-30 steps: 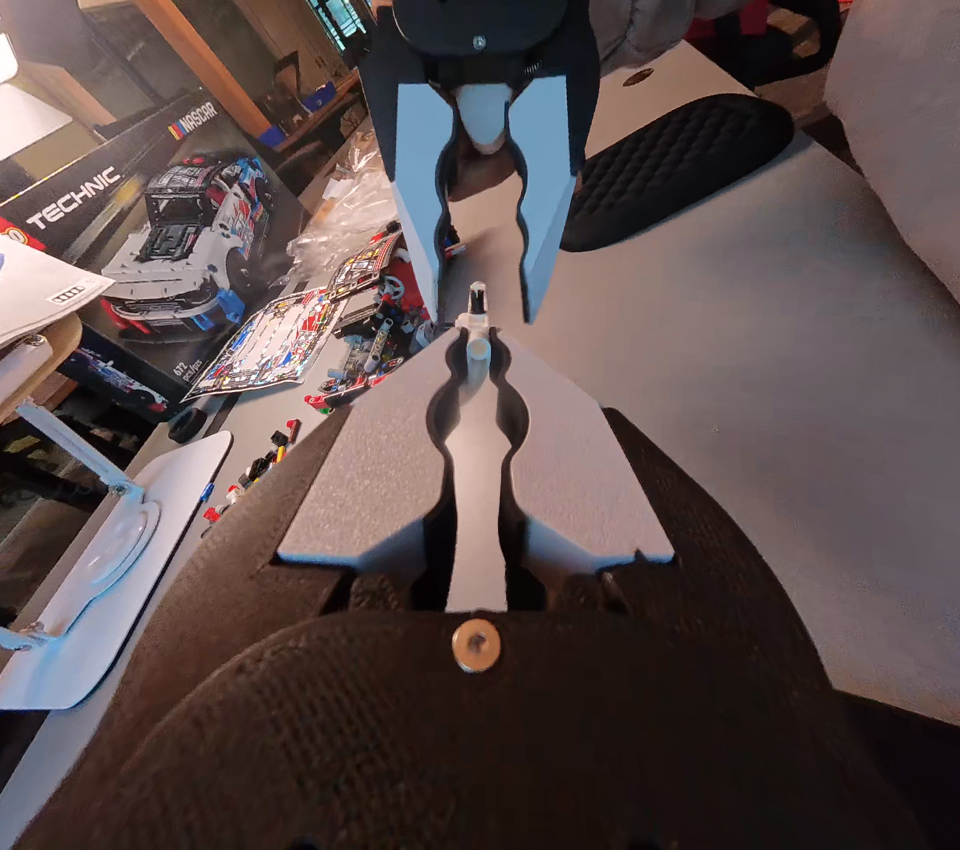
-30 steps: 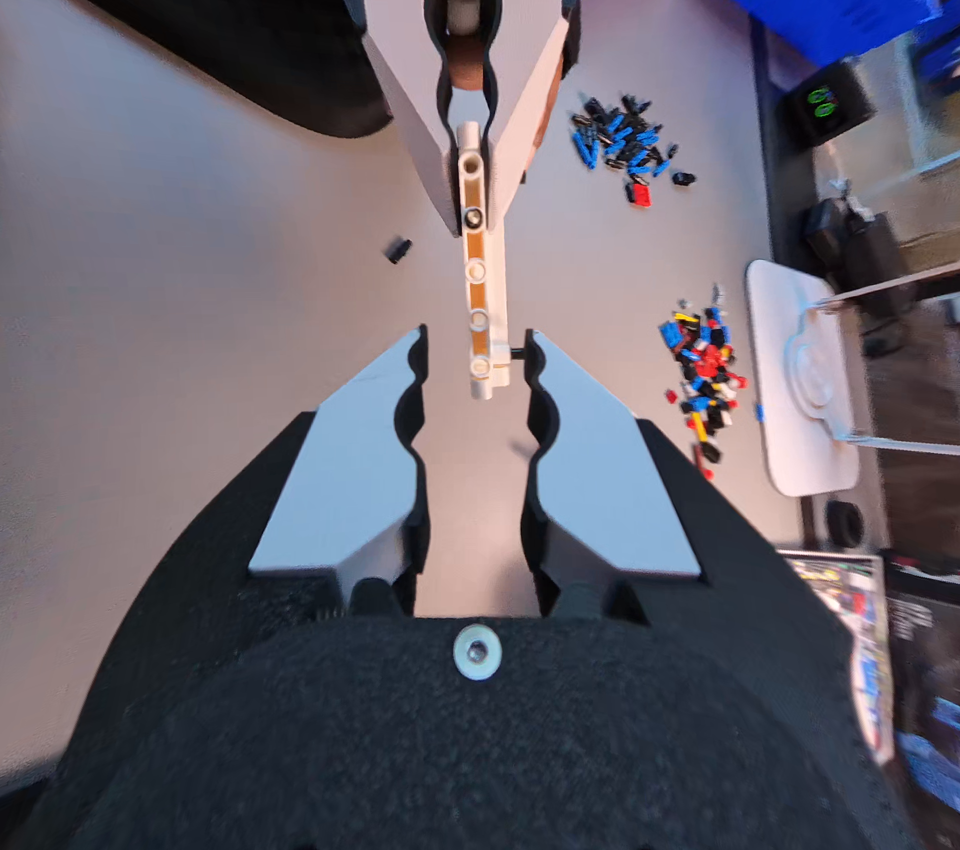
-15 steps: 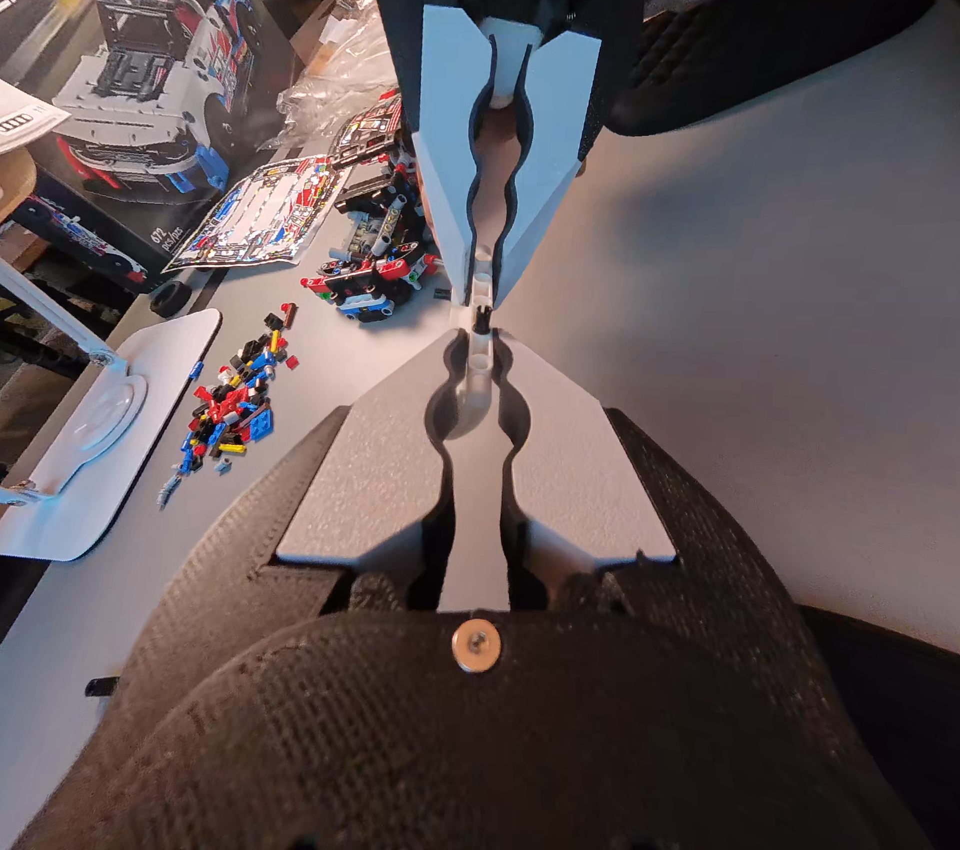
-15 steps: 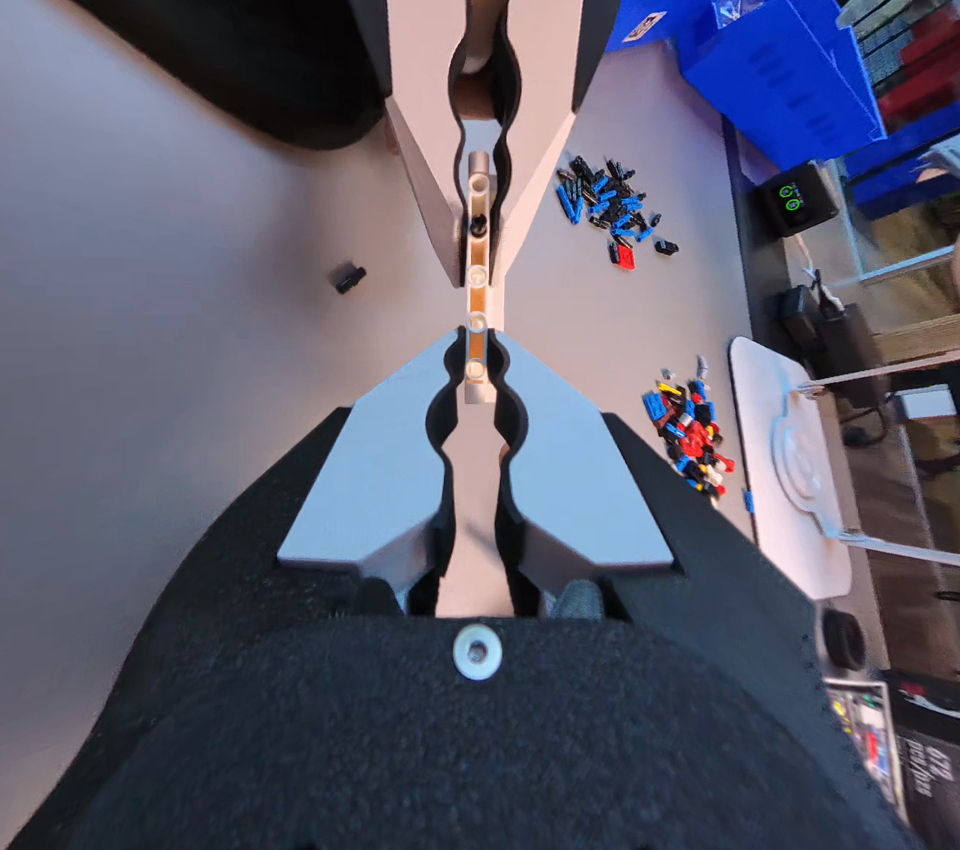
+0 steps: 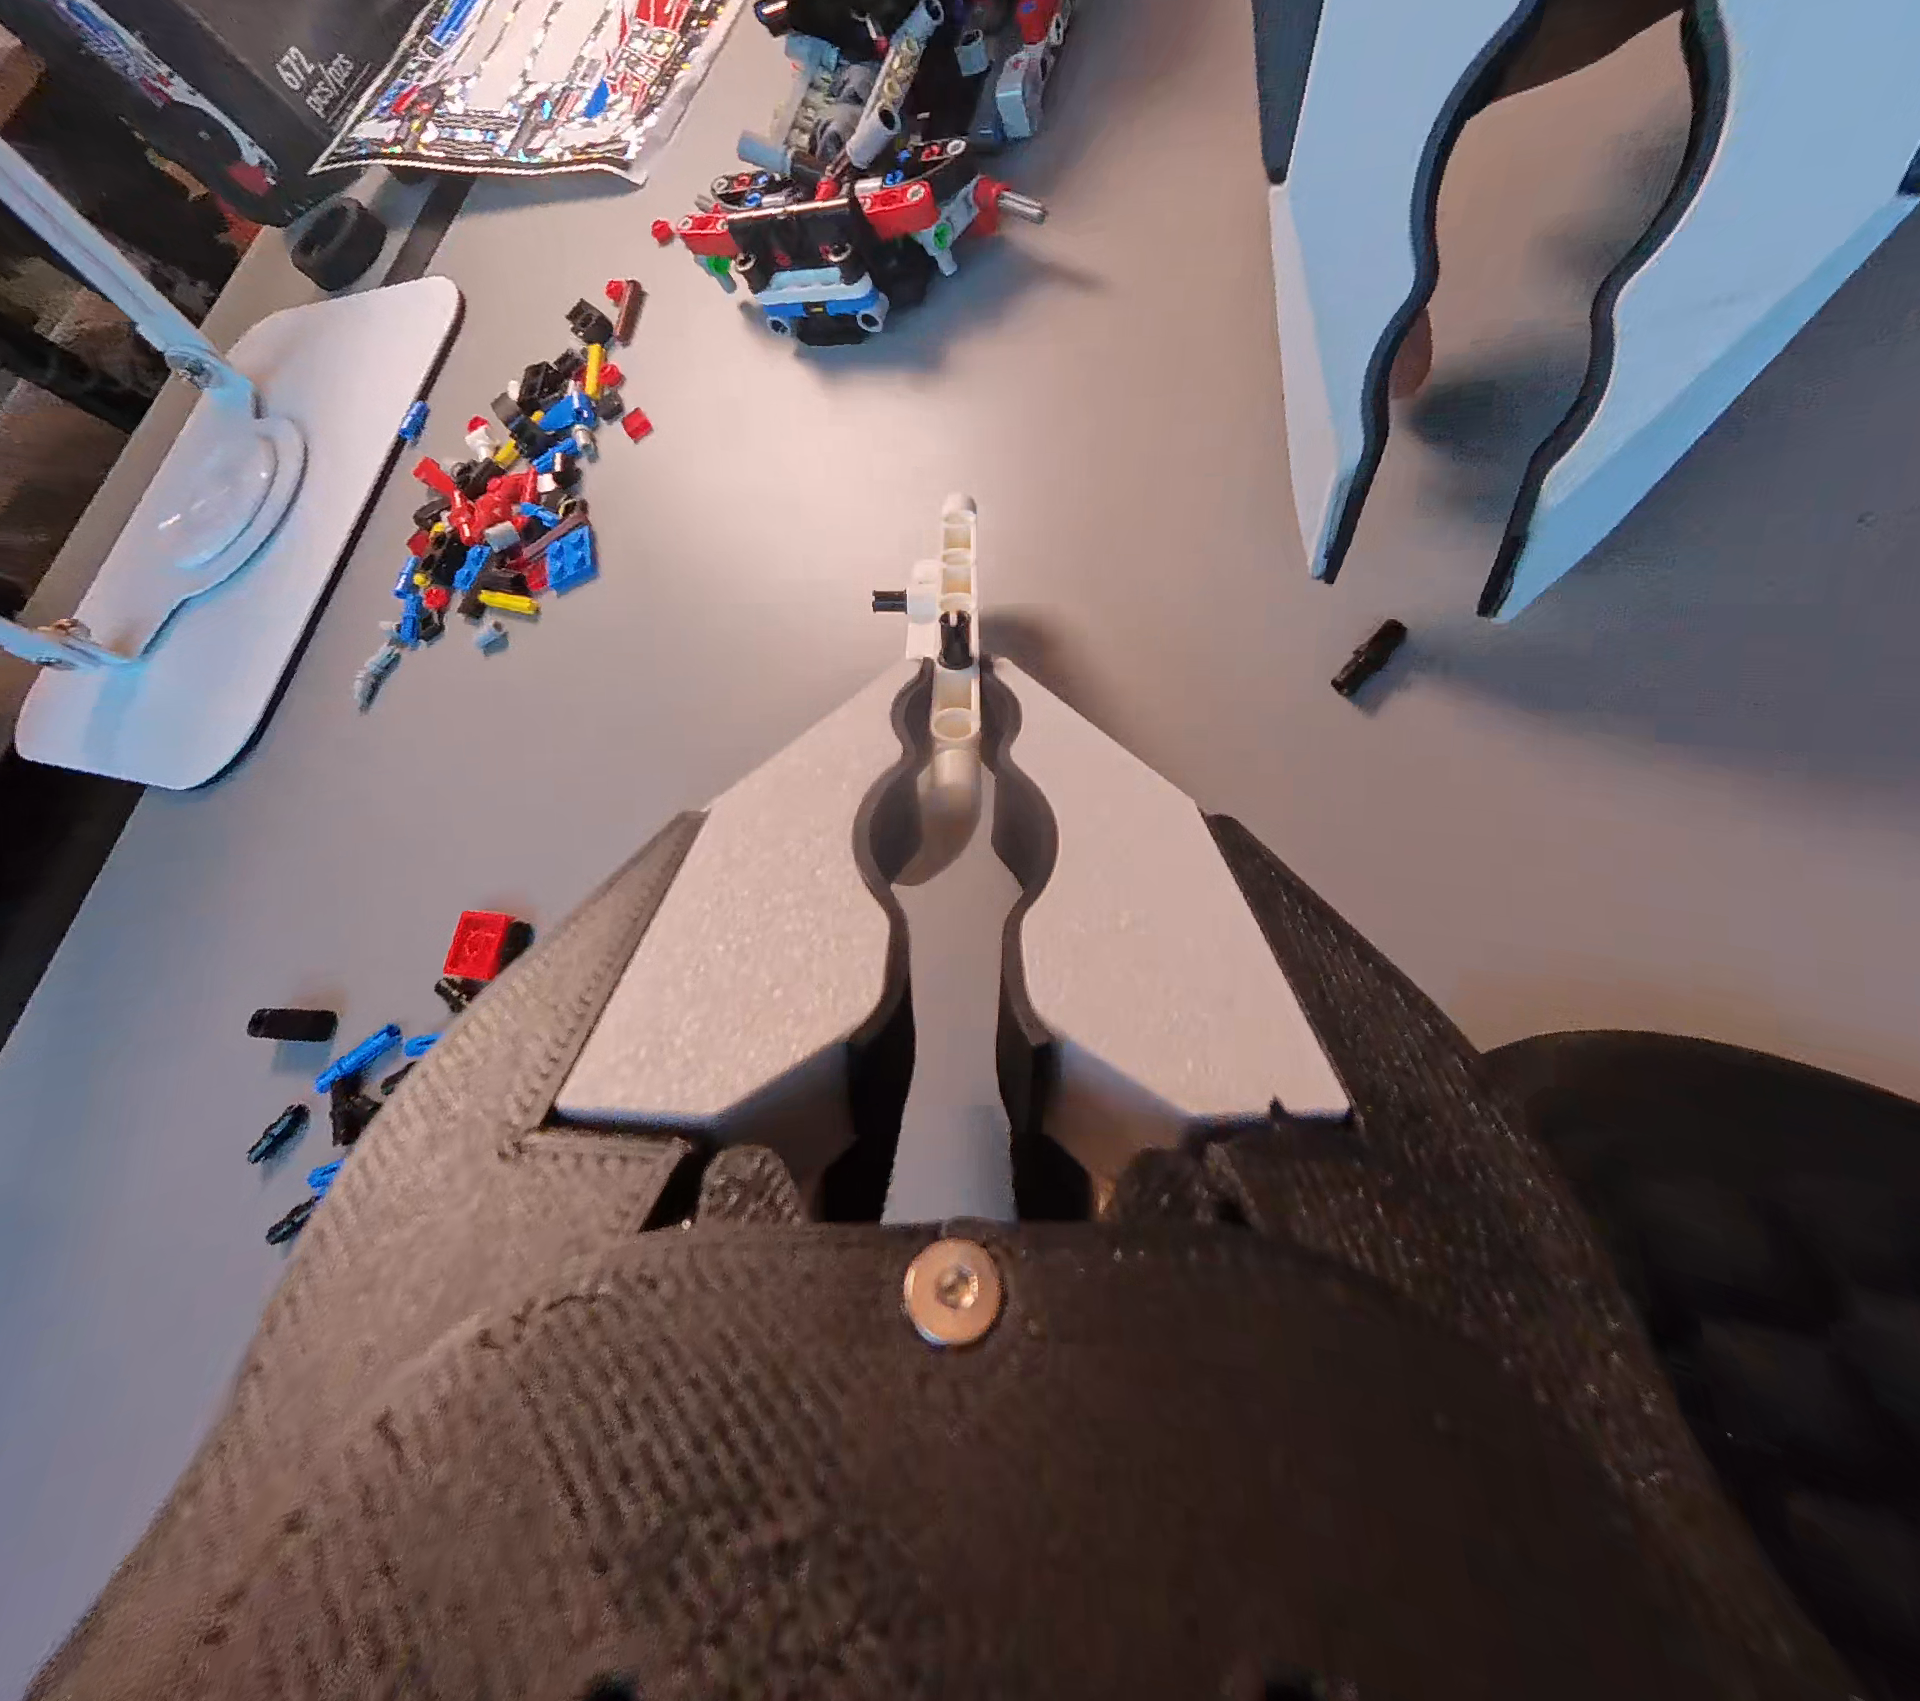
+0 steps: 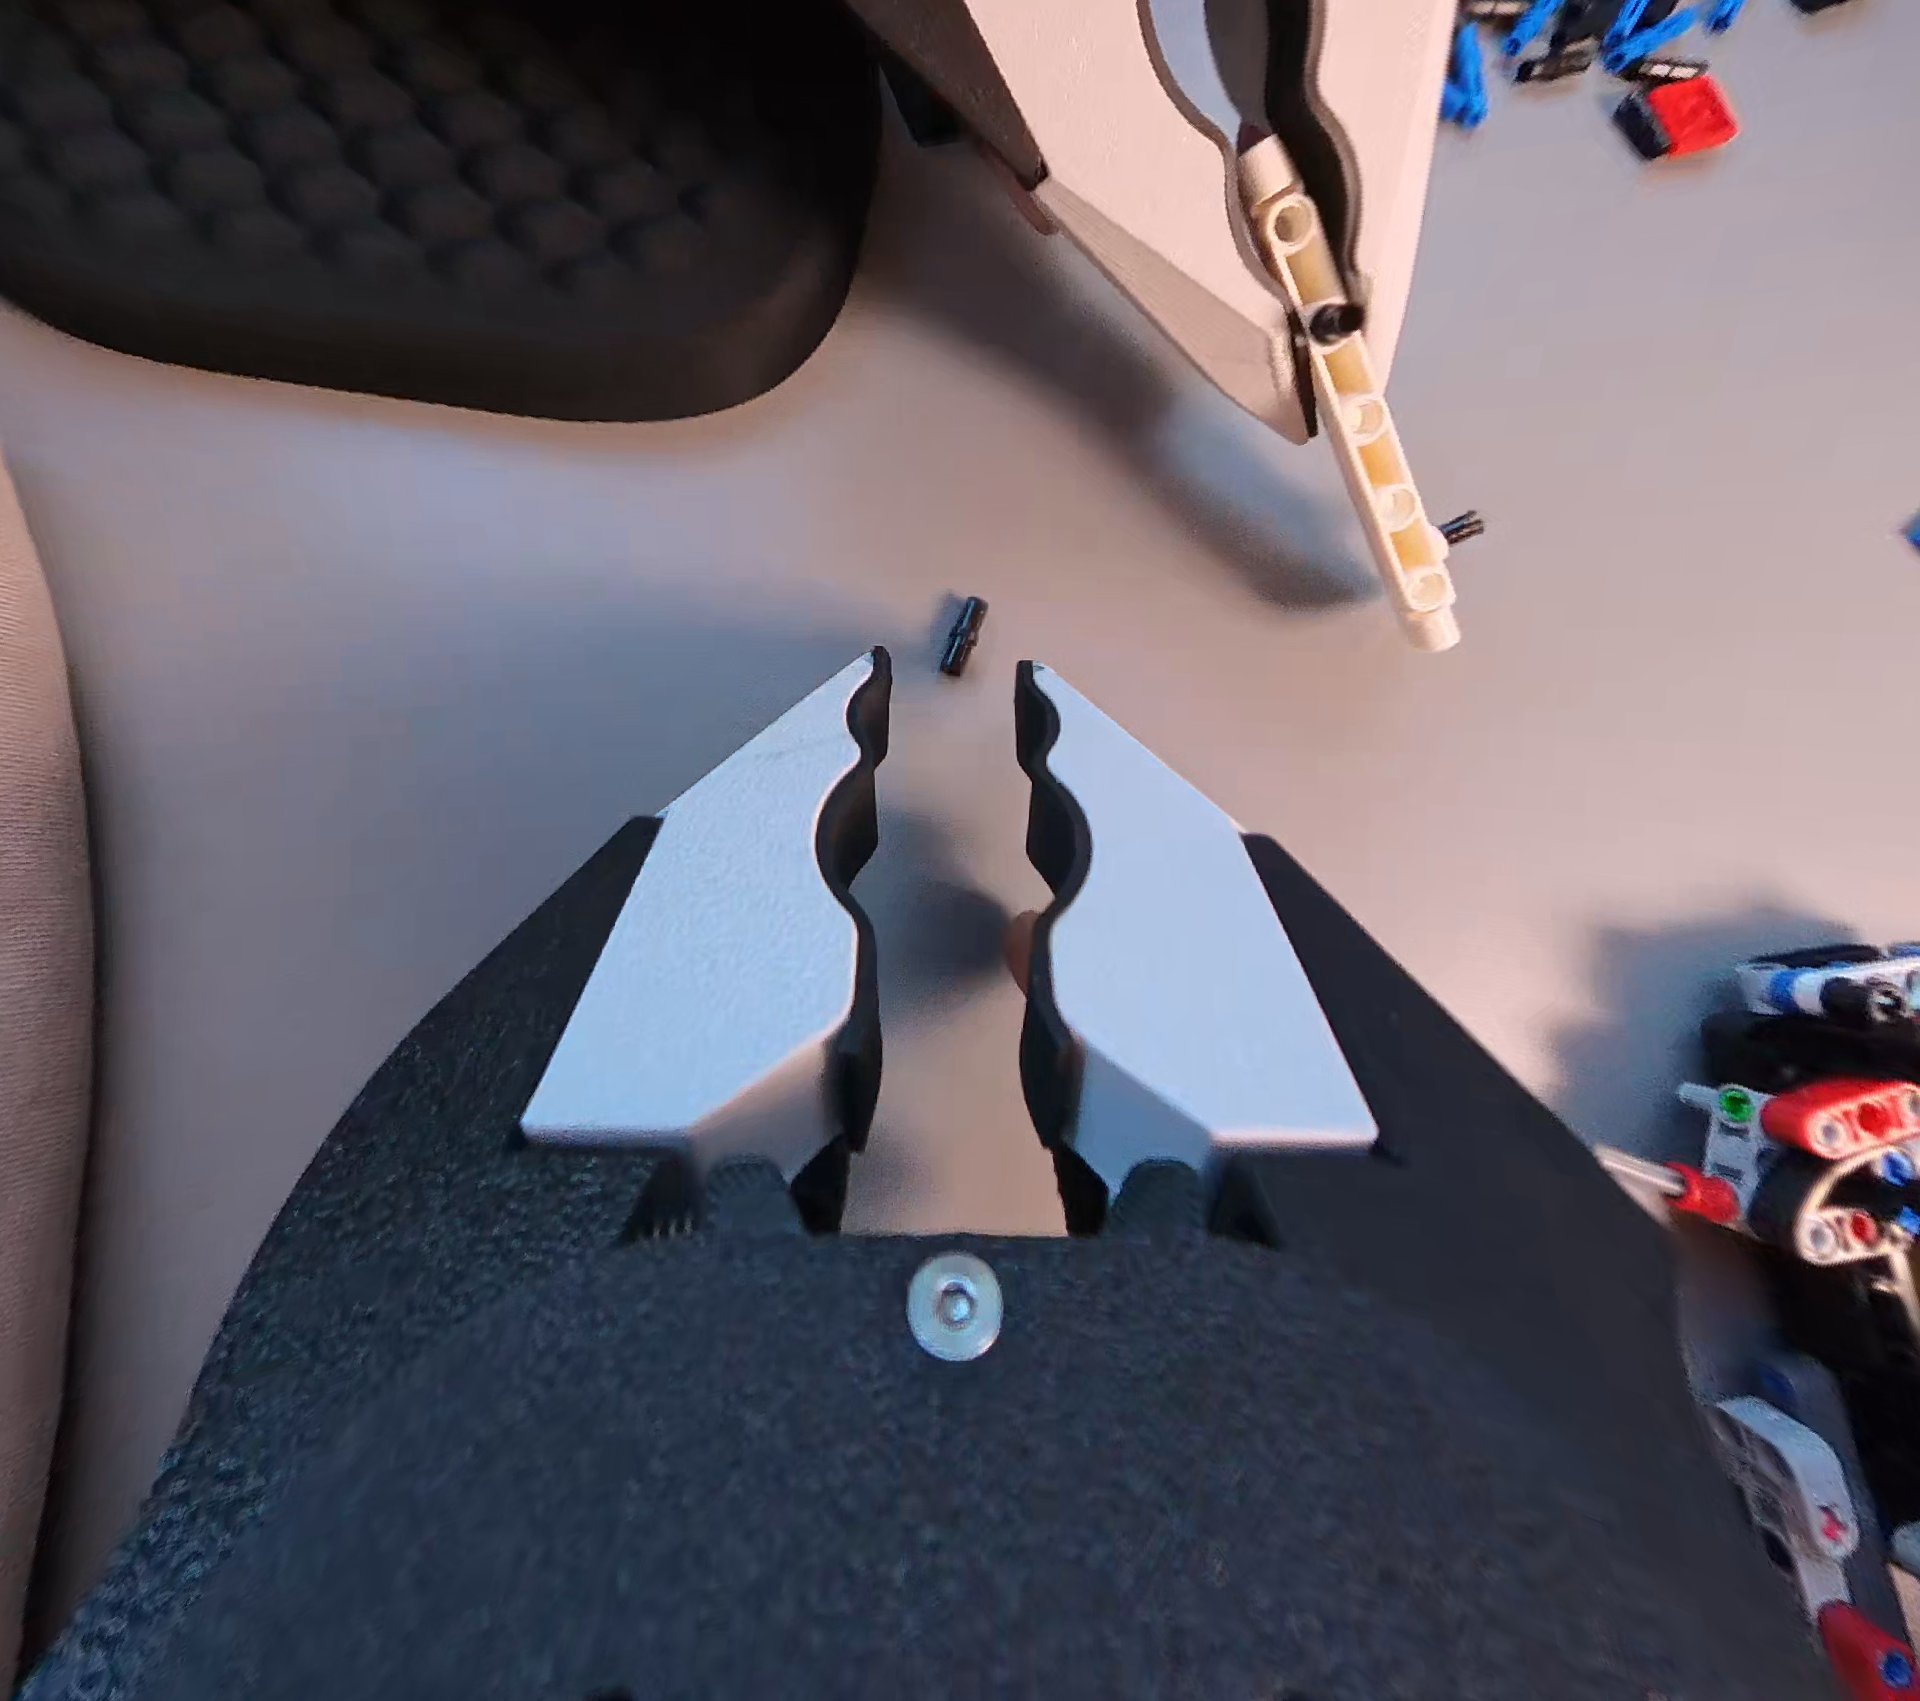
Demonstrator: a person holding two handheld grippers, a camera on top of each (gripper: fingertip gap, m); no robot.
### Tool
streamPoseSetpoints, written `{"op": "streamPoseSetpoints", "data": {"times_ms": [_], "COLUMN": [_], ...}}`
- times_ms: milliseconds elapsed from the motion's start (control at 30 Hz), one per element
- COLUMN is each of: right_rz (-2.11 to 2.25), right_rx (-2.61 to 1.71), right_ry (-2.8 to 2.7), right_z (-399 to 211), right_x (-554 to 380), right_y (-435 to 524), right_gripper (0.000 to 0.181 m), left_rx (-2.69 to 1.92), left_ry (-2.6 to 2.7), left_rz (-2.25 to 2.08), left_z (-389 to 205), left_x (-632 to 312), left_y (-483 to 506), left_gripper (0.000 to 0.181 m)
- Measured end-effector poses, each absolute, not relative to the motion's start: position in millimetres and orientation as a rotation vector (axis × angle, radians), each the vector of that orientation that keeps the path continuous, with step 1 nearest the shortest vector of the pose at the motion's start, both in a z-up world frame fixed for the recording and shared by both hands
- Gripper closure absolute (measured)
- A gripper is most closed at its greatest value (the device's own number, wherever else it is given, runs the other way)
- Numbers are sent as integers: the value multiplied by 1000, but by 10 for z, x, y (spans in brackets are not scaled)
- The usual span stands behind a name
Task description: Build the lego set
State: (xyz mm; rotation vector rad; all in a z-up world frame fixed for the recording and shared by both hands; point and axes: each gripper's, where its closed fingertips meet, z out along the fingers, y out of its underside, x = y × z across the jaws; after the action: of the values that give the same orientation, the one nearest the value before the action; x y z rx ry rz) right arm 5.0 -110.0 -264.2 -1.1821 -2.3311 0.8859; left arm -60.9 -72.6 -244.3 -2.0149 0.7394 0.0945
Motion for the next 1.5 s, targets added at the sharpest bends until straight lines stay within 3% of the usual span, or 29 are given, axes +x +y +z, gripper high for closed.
{"op": "streamPoseSetpoints", "data": {"times_ms": [267, 567, 733, 1000, 1200, 1367, 1500], "right_rz": [745, 1020, 987, 1026, 1071, 1075, 1184], "right_rx": [-1171, -1248, -1225, -1207, -1230, -1253, -1215], "right_ry": [-2441, -2287, -2290, -2312, -2331, -2351, -2241], "right_z": [-2733, -2408, -2371, -2363, -2328, -2333, -2218], "right_x": [-19, 26, -8, -48, -13, -19, -78], "right_y": [-1153, -884, -812, -845, -841, -864, -848], "right_gripper": [179, 180, 180, 180, 180, 179, 179], "left_rx": [-2044, -2031, -1994, -1797, -1756, -1737, -1771], "left_ry": [866, 877, 866, 994, 1075, 1125, 1011], "left_rz": [162, 133, 82, 113, 183, 259, 137], "left_z": [-2641, -2668, -2592, -2356, -2349, -2359, -2284], "left_x": [-487, -372, -316, -81, -5, 42, -2], "left_y": [-745, -717, -721, -784, -799, -791, -777], "left_gripper": [175, 173, 159, 171, 167, 177, 180]}}
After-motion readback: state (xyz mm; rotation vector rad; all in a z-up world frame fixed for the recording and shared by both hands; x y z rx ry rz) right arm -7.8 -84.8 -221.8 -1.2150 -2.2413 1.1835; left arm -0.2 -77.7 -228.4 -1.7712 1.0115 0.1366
